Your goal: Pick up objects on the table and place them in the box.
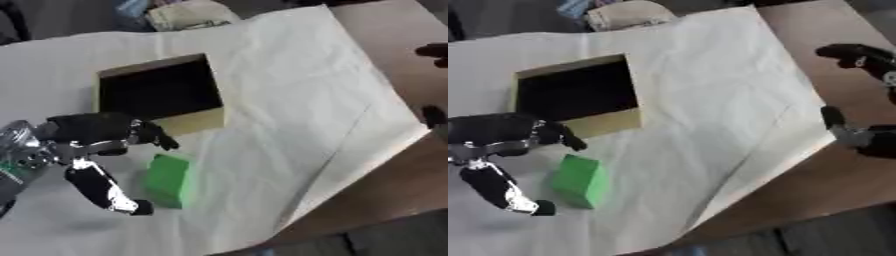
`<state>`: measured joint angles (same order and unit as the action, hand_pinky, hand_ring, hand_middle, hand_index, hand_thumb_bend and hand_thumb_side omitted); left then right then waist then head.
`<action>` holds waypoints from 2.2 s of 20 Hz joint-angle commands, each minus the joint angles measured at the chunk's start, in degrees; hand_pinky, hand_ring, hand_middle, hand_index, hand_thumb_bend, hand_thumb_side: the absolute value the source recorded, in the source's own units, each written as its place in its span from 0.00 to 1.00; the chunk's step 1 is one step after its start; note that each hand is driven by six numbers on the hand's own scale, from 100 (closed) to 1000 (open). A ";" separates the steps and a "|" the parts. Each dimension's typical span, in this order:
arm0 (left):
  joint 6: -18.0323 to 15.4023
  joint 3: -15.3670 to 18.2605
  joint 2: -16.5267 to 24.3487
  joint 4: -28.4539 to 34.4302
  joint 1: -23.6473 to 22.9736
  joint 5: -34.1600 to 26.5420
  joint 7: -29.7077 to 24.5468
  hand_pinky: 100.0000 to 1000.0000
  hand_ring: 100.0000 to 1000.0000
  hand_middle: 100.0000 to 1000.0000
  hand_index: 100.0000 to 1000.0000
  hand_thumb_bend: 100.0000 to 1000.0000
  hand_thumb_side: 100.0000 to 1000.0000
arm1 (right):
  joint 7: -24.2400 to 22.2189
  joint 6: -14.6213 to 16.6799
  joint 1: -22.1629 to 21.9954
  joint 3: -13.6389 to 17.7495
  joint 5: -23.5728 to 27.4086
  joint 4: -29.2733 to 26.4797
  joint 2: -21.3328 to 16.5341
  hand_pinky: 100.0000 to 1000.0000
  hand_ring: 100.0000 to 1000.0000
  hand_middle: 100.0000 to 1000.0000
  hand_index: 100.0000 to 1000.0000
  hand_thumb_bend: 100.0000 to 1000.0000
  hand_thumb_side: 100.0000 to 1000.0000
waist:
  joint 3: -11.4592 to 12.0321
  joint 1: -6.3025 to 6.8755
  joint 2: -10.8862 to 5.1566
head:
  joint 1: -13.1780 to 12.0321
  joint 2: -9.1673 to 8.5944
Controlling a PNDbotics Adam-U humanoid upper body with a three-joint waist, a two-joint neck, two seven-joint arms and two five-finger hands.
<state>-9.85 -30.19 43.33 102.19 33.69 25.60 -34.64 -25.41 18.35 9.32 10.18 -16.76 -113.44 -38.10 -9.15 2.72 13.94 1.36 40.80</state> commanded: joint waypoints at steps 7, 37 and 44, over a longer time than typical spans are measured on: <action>-0.01 -0.49 -2.11 -3.75 2.76 4.27 1.77 0.79 0.73 0.69 0.91 0.47 0.47 | -0.26 0.04 0.62 0.24 0.55 -1.15 -0.84 0.89 1.00 0.91 1.00 0.00 0.00 | -0.17 -0.25 -1.06 | -0.32 0.22; -0.14 2.91 0.34 -2.01 2.72 4.00 3.95 0.66 0.44 0.33 0.60 0.02 0.34 | -0.40 -0.31 0.53 0.37 0.69 -1.15 -0.55 0.89 1.00 0.91 1.00 0.00 0.00 | -0.29 0.34 -1.18 | -3.66 1.05; 4.29 9.04 2.27 -3.01 5.02 2.80 8.39 0.67 0.45 0.33 0.61 0.02 0.33 | -0.86 -0.30 0.70 0.04 0.95 -1.15 -0.46 0.89 1.00 0.91 1.00 0.00 0.00 | -0.55 0.52 -1.22 | -3.52 0.96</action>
<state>-6.16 -22.96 43.74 99.01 37.59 28.67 -27.16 -26.03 17.94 9.55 9.86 -16.44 -113.44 -37.61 -9.63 3.44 13.74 -2.29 41.60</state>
